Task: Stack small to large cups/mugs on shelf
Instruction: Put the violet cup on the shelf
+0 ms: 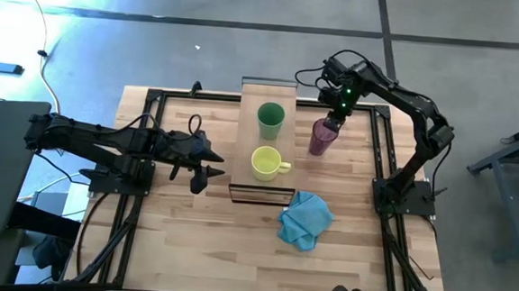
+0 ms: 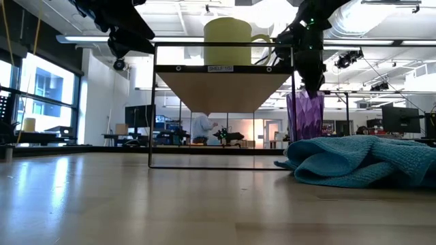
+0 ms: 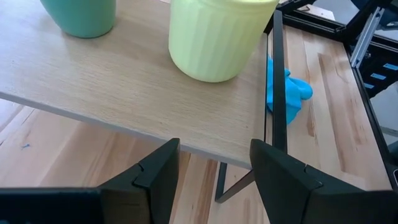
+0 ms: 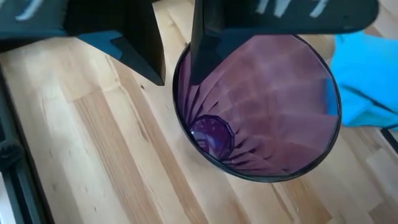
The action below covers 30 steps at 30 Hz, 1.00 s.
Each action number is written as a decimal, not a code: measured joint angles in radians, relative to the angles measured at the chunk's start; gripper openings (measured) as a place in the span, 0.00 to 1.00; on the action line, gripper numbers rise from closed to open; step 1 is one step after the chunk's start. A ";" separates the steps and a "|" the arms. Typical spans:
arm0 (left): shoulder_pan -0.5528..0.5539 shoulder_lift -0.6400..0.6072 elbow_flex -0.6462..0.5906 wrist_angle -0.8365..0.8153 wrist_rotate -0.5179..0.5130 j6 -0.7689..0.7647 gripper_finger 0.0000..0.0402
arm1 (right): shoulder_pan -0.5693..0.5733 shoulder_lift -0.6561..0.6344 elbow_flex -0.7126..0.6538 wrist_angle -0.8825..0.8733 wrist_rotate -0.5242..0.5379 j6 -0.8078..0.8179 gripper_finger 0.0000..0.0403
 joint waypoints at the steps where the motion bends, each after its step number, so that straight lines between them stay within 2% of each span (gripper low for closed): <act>1: 0.000 0.000 0.000 0.000 0.000 0.000 0.46 | 0.000 0.000 0.000 -0.001 0.000 0.009 0.17; 10: 0.000 0.000 0.000 0.000 0.000 0.000 0.46 | 0.000 0.000 0.000 -0.019 0.000 0.077 0.17; 30: 0.000 0.000 0.000 -0.002 0.000 0.000 0.46 | 0.000 0.000 0.000 0.000 0.000 0.070 0.17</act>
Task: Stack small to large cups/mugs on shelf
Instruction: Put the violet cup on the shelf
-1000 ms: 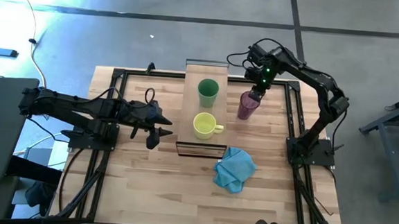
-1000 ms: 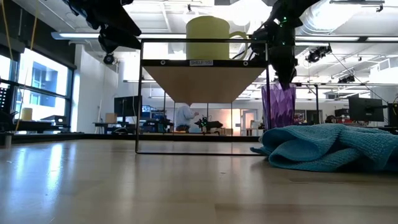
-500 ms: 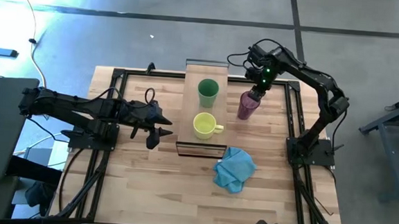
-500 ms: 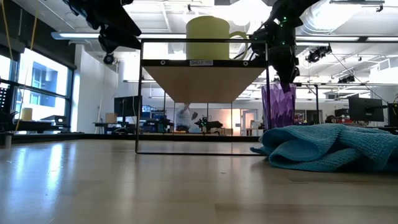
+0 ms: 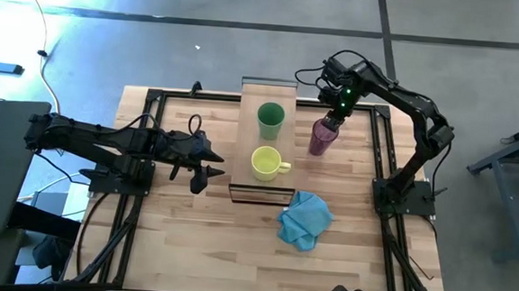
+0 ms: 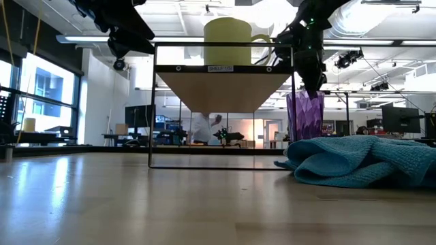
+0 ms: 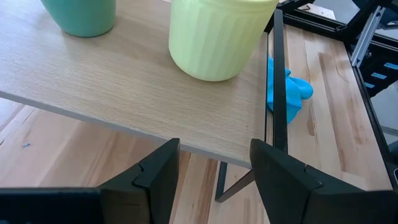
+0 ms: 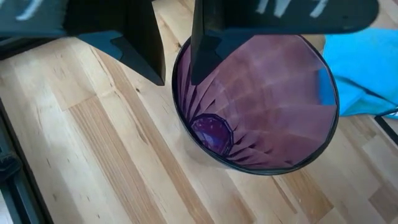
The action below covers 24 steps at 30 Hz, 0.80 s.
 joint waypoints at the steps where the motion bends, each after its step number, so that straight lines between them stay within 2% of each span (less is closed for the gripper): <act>1: 0.000 0.000 0.000 0.000 0.000 0.000 0.46 | 0.000 0.000 0.000 0.000 0.000 0.000 0.17; 7: 0.000 0.000 0.000 0.000 0.000 0.000 0.46 | 0.000 0.000 0.000 0.008 0.000 0.000 0.14; 12: 0.000 0.000 0.000 -0.002 0.000 0.000 0.46 | 0.001 0.000 0.000 0.010 0.018 -0.002 0.02; 24: 0.000 0.000 0.000 -0.005 0.000 0.000 0.46 | 0.009 0.000 0.000 0.008 0.036 -0.016 0.00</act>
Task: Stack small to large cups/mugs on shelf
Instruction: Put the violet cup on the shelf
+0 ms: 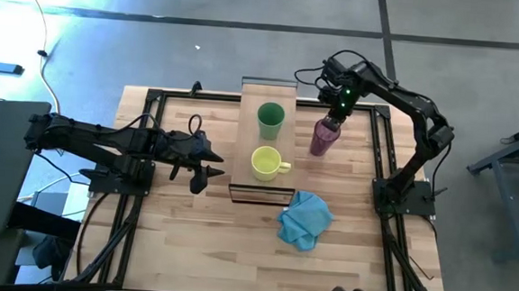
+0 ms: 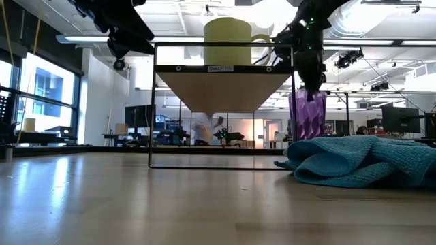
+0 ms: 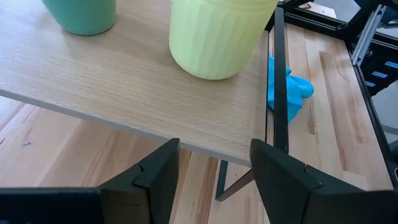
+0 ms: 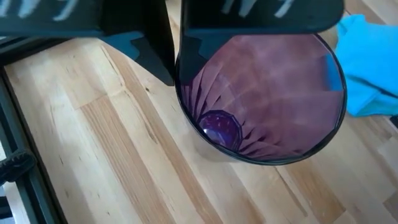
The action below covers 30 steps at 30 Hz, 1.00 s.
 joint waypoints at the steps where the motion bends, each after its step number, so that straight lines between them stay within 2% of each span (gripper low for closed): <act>1: 0.000 0.000 0.000 0.000 0.000 0.000 0.46 | 0.004 0.000 0.000 -0.002 0.001 -0.005 0.00; 11: 0.000 0.000 0.000 0.000 0.000 0.000 0.46 | 0.023 -0.003 0.042 -0.060 0.008 -0.028 0.00; 21: 0.000 0.000 0.000 0.000 0.000 0.000 0.46 | 0.045 -0.003 0.160 -0.149 0.006 -0.027 0.00; 30: 0.000 0.000 0.000 0.000 0.000 0.000 0.46 | 0.044 -0.004 0.330 -0.218 0.006 -0.010 0.00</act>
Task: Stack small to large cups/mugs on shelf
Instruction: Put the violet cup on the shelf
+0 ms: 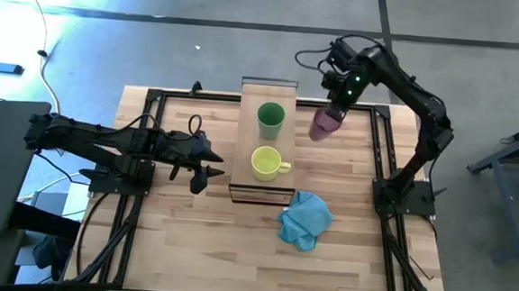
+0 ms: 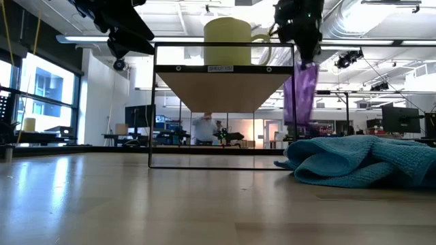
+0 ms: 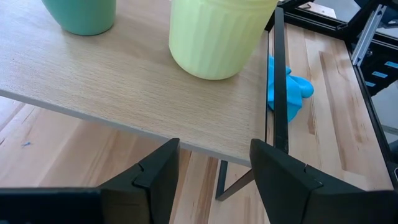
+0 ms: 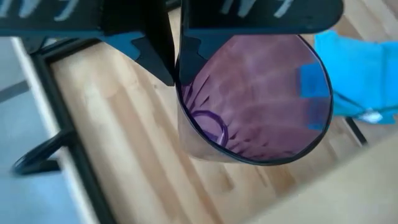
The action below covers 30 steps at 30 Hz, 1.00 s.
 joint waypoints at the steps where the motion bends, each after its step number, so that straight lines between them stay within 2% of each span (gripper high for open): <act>1: 0.000 0.000 0.000 0.000 0.000 0.000 0.46 | 0.000 0.000 0.025 0.001 0.000 0.000 0.00; 10: 0.000 0.000 0.000 0.000 0.000 0.000 0.46 | 0.000 0.000 0.225 0.000 0.016 0.008 0.00; 16: 0.000 0.000 0.000 0.001 0.000 0.000 0.46 | 0.000 0.000 0.306 0.000 0.028 0.011 0.00; 30: 0.000 0.000 0.000 0.011 0.000 -0.003 0.46 | 0.065 0.027 0.319 0.159 0.030 -0.004 0.00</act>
